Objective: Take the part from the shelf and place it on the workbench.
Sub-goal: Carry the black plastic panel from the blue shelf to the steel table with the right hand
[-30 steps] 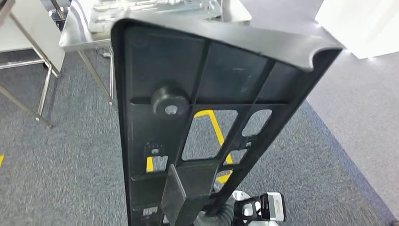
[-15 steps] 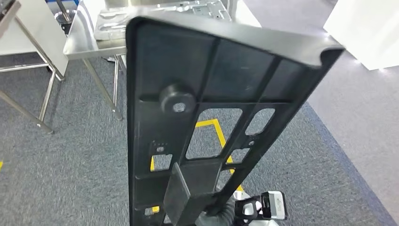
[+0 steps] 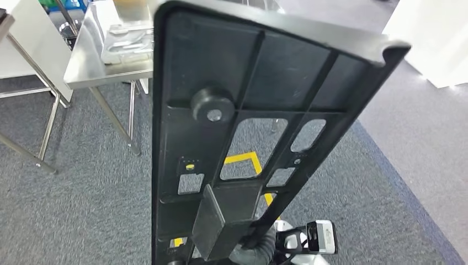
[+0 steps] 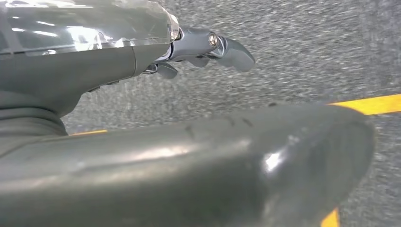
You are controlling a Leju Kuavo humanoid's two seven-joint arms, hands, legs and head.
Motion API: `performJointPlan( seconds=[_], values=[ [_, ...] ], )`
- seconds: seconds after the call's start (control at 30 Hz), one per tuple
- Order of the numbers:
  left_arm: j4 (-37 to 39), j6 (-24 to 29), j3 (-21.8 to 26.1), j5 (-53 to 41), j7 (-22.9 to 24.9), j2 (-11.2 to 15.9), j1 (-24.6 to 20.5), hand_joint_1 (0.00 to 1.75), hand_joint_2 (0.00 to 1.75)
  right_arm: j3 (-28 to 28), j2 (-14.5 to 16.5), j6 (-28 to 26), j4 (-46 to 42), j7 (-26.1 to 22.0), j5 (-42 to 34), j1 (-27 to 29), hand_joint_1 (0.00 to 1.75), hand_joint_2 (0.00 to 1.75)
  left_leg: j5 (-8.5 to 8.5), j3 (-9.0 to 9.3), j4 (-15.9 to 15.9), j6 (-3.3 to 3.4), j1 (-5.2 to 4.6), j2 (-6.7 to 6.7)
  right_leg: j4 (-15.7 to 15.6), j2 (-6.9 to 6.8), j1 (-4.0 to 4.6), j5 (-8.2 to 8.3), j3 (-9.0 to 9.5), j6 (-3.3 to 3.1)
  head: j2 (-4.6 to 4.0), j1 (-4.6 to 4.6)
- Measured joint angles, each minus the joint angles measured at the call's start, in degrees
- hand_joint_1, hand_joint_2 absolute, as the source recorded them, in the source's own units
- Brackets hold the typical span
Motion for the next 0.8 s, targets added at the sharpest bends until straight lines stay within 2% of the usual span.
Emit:
performJointPlan(
  seconds=[0.07, 0.1, 0.13, 0.17, 0.2, 0.27, 0.3, 0.33, 0.37, 0.43, 0.47, 0.5, 0.53, 0.6, 0.67, 0.73, 0.77, 0.8],
  values=[
    [0.00, 0.07, -0.01, 0.00, -0.02, 0.01, -0.09, 0.00, 0.00, 0.00, 0.03, -0.02, 0.02, 0.00, -0.09, -0.14, 1.75, 1.75, -0.38, 1.14, -0.58, 0.84, -0.05, -0.23, 1.01, 0.02, 0.03, 0.43, 0.23, 0.89, 0.00, 0.01],
    [0.00, 0.08, -0.01, 0.00, -0.04, 0.01, -0.13, 0.00, 0.00, 0.00, 0.04, -0.03, 0.01, 0.00, -0.13, -0.21, 1.75, 1.75, -0.57, 1.86, -0.99, 1.26, 0.04, -0.32, 2.78, -0.04, -0.01, 1.15, -0.36, 1.19, 0.00, 0.01],
    [0.00, 0.08, -0.01, 0.00, -0.04, 0.01, -0.19, 0.00, 0.00, 0.00, 0.05, -0.02, 0.01, 0.00, -0.16, -0.27, 1.75, 1.75, -0.86, 2.62, -1.25, 1.62, 0.11, -0.38, 5.35, -0.08, -0.07, 1.57, -1.73, 1.36, 0.00, 0.01],
    [0.00, 0.08, -0.01, 0.00, -0.05, 0.01, -0.22, 0.00, 0.00, 0.00, 0.05, -0.02, 0.02, 0.00, -0.16, -0.28, 1.75, 1.75, -1.26, 3.27, -1.46, 1.87, 0.15, -0.42, 8.60, -0.13, -0.15, 1.24, -3.82, 1.44, 0.00, 0.01],
    [0.00, 0.08, -0.01, 0.00, -0.05, 0.02, -0.24, 0.00, 0.00, -0.01, 0.04, -0.01, 0.05, 0.00, -0.16, -0.28, 1.75, 1.75, -1.80, 3.85, -1.52, 2.06, 0.12, -0.43, 11.87, -0.15, -0.17, 0.07, -6.26, 1.50, 0.00, 0.00],
    [0.00, 0.08, -0.01, 0.00, -0.05, 0.03, -0.21, 0.00, 0.00, -0.02, 0.02, -0.01, 0.12, -0.01, -0.16, -0.21, 1.75, 1.75, -3.02, 5.06, -1.53, 2.19, 0.07, -0.51, 15.88, -0.16, -0.19, -3.98, -10.61, 1.61, 0.00, 0.00],
    [0.00, 0.08, -0.01, 0.00, -0.05, 0.03, -0.18, 0.00, 0.00, -0.02, 0.01, -0.01, 0.16, -0.01, -0.16, -0.19, 1.75, 1.75, -3.67, 5.82, -1.53, 2.19, 0.03, -0.58, 15.88, -0.17, -0.19, -5.33, -11.85, 1.58, 0.00, 0.00],
    [0.00, 0.08, -0.01, 0.00, -0.05, 0.03, -0.15, 0.00, 0.00, -0.02, 0.01, -0.01, 0.18, -0.01, -0.16, -0.17, 1.75, 1.75, -4.36, 6.70, -1.53, 2.14, 0.00, -0.66, 14.38, -0.17, -0.18, -5.29, -12.34, 1.47, 0.00, 0.00],
    [0.00, 0.08, -0.01, 0.00, -0.05, 0.03, -0.13, 0.00, 0.00, -0.02, 0.01, -0.01, 0.22, -0.01, -0.16, -0.17, 1.75, 1.75, -5.08, 7.64, -1.53, 2.05, -0.05, -0.72, 11.58, -0.17, -0.15, -3.48, -12.23, 1.25, 0.00, 0.00],
    [0.00, 0.08, -0.01, 0.00, -0.04, -0.02, -0.14, 0.00, 0.00, -0.03, -0.01, -0.01, 0.39, 0.00, -0.16, -0.14, 1.75, 1.75, -6.48, 9.18, -1.55, 1.72, -0.18, -0.81, 4.97, -0.18, 0.11, 3.72, -11.59, 0.81, 0.00, 0.00],
    [0.00, 0.08, -0.01, 0.00, -0.03, -0.04, -0.20, 0.00, 0.00, -0.04, -0.02, -0.01, 0.50, -0.01, -0.15, -0.09, 1.75, 1.75, -7.03, 9.72, -1.64, 1.44, -0.24, -0.85, 2.80, -0.19, 0.31, 6.44, -11.32, 0.59, 0.00, 0.00],
    [0.00, 0.08, -0.01, 0.00, -0.03, -0.06, -0.23, 0.00, 0.00, -0.06, -0.04, -0.02, 0.58, -0.01, -0.15, -0.02, 1.75, 1.75, -7.36, 10.24, -1.70, 1.10, -0.28, -0.89, 1.63, -0.16, 0.44, 8.14, -11.13, 0.36, 0.00, 0.01],
    [0.00, 0.08, -0.01, 0.00, -0.03, -0.06, -0.31, 0.00, 0.00, -0.09, -0.06, -0.03, 0.62, -0.01, -0.16, -0.01, 1.75, 1.75, -7.25, 10.58, -1.37, 0.65, -0.31, -0.94, 1.37, -0.10, 0.53, 8.14, -10.80, 0.13, 0.00, 0.02],
    [0.00, 0.07, -0.02, 0.00, -0.04, -0.01, -0.45, 0.00, 0.00, -0.11, 0.01, -0.05, 0.59, 0.00, -0.19, -0.23, 1.75, 1.75, -6.45, 9.92, 1.14, -0.14, -0.26, -0.90, 0.76, 0.01, 0.29, 7.71, -9.39, -0.56, 0.00, 0.04],
    [-0.01, 0.02, -0.03, 0.00, -0.04, -0.01, -0.76, 0.00, 0.00, -0.11, 0.11, -0.14, 0.58, -0.01, -0.20, -0.54, 1.75, 1.75, -6.51, 7.13, 6.27, -0.84, -0.14, -0.72, 0.36, -0.02, 0.12, 6.69, -7.79, -1.14, 0.00, 0.03],
    [-0.02, -0.03, -0.03, 0.00, -0.08, -0.03, -0.83, 0.00, 0.00, -0.11, 0.15, -0.30, 0.62, 0.00, -0.21, -0.57, 1.75, 1.75, -8.83, 3.03, 11.81, -1.38, 0.04, -0.56, 0.26, -0.06, 0.17, 5.49, -6.63, -1.53, 0.00, 0.03],
    [-0.02, -0.04, -0.03, 0.00, -0.12, -0.03, -0.71, 0.00, 0.00, -0.11, 0.16, -0.45, 0.68, 0.00, -0.22, -0.54, 1.75, 1.75, -10.04, 1.05, 13.74, -1.54, 0.12, -0.53, 0.26, -0.01, 0.19, 4.93, -6.06, -1.60, 0.00, 0.03],
    [-0.02, -0.05, -0.03, 0.00, -0.18, -0.02, -0.56, 0.00, 0.00, -0.11, 0.16, -0.67, 0.74, 0.00, -0.25, -0.51, 1.75, 1.75, -10.49, -0.33, 14.38, -1.62, 0.17, -0.51, 0.26, 0.06, 0.21, 4.38, -5.44, -1.61, 0.00, 0.03]
  ],
)
